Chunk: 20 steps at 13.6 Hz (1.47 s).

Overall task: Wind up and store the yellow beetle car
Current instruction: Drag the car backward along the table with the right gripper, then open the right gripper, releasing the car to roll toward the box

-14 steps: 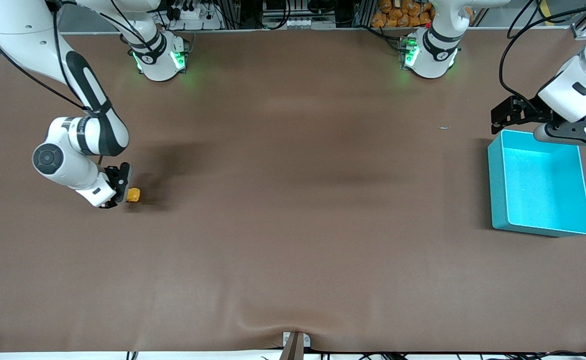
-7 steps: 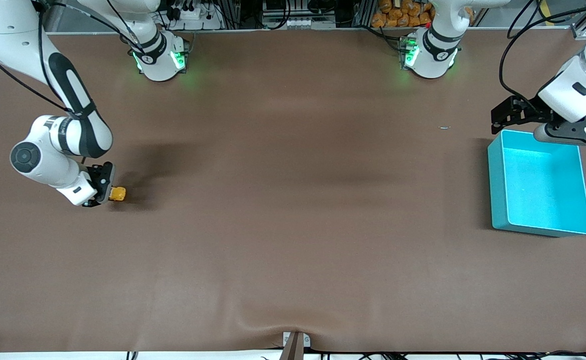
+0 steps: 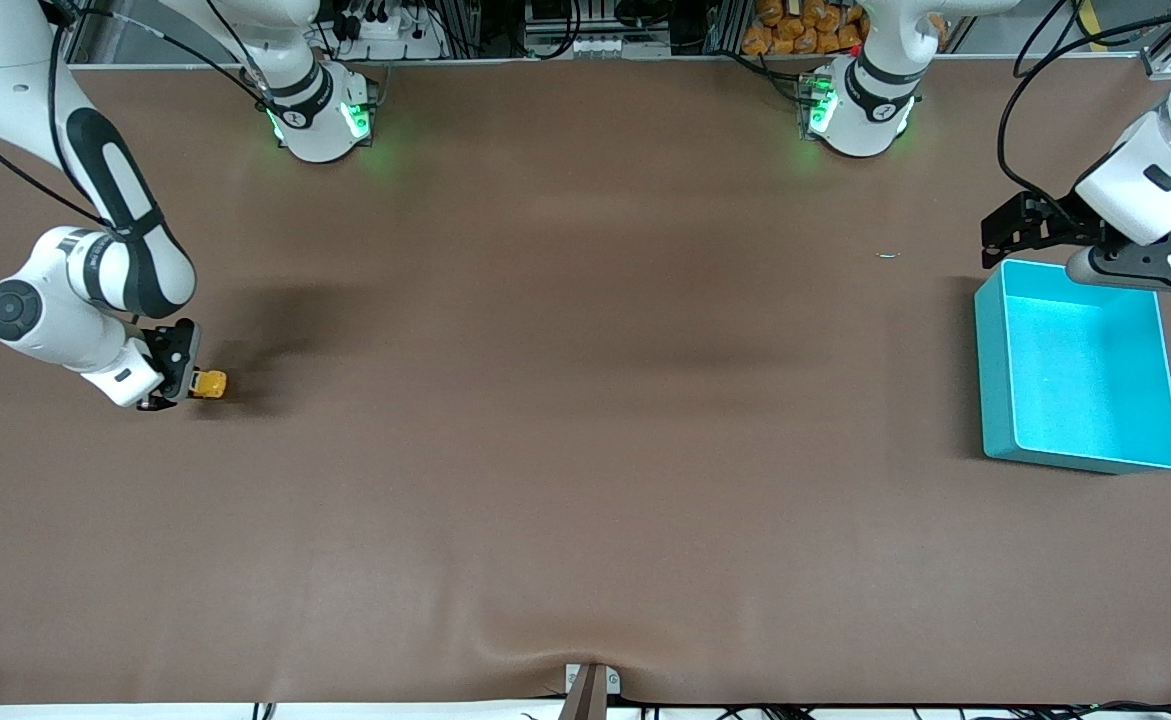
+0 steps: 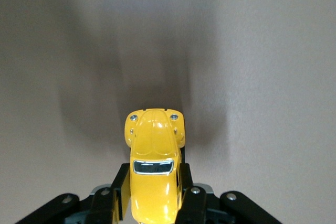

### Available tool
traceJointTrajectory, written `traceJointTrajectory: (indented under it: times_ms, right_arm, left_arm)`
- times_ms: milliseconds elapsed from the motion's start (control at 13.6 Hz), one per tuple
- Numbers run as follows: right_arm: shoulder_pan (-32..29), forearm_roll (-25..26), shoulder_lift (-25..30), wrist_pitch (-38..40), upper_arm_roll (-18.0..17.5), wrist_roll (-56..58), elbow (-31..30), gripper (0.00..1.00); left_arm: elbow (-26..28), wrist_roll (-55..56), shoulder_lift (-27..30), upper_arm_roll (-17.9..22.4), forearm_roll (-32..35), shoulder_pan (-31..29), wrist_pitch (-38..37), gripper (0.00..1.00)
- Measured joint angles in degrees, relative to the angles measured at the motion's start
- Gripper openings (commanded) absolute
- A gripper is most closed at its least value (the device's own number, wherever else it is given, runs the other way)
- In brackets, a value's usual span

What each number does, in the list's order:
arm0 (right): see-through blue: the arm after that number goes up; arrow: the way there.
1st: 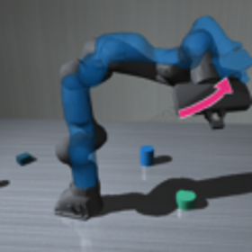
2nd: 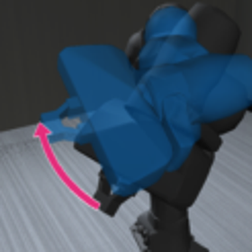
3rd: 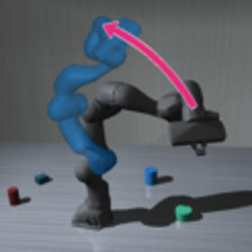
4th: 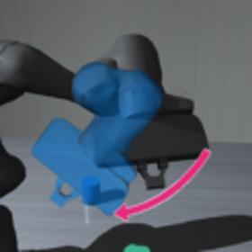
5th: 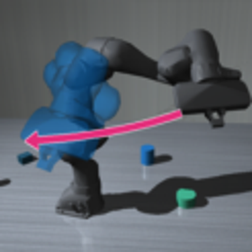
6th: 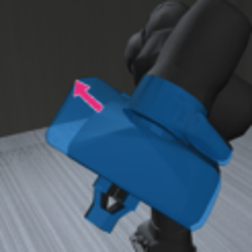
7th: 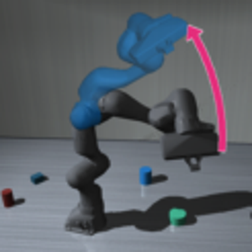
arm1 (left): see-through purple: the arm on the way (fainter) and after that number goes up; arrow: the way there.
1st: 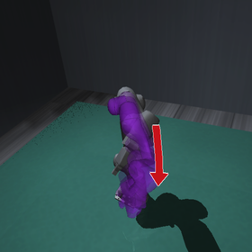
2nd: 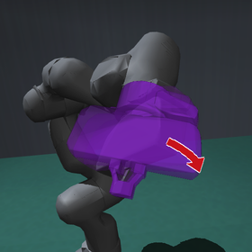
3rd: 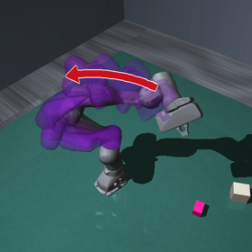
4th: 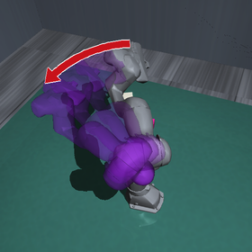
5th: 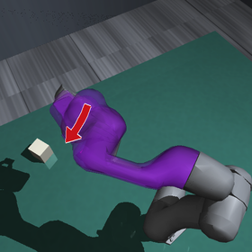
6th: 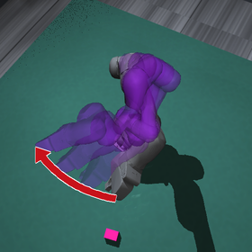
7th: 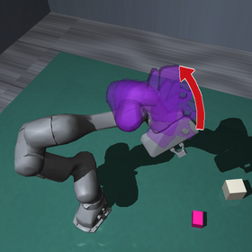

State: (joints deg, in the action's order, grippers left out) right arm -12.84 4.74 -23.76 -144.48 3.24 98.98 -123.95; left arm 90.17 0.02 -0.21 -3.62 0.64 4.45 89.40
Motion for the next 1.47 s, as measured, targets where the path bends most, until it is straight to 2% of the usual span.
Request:
traceJointTrajectory:
  times_ms: [514, 1174, 1248, 1394, 1468]
  right_arm:
    - [-3.0, 0.0, -0.9, 0.3, 0.0, 5.4, 1.5, 0.35]
    - [-5.7, 0.0, -1.7, 0.3, 0.0, 6.2, 2.8, 0.36]
    - [-6.0, 0.0, -1.8, 0.3, 0.0, 6.2, 2.9, 0.39]
    - [-6.1, 0.0, -1.9, 0.3, 0.0, 6.2, 3.0, 0.67]
    - [-6.2, 0.0, -2.1, 0.4, 0.0, 6.2, 3.1, 0.85]
  left_arm:
    - [0.0, 0.0, 0.0, 0.0, 0.0, 0.0, 0.0, 1.00]
    - [0.0, 0.0, -0.4, 0.1, 0.0, -0.1, 0.0, 1.00]
    - [0.0, 0.0, -0.4, 0.1, 0.0, -0.1, 0.0, 1.00]
    - [0.0, 0.0, -0.4, 0.1, 0.0, -0.1, 0.0, 1.00]
    - [0.0, 0.0, -0.4, 0.1, 0.0, -0.1, 0.0, 1.00]
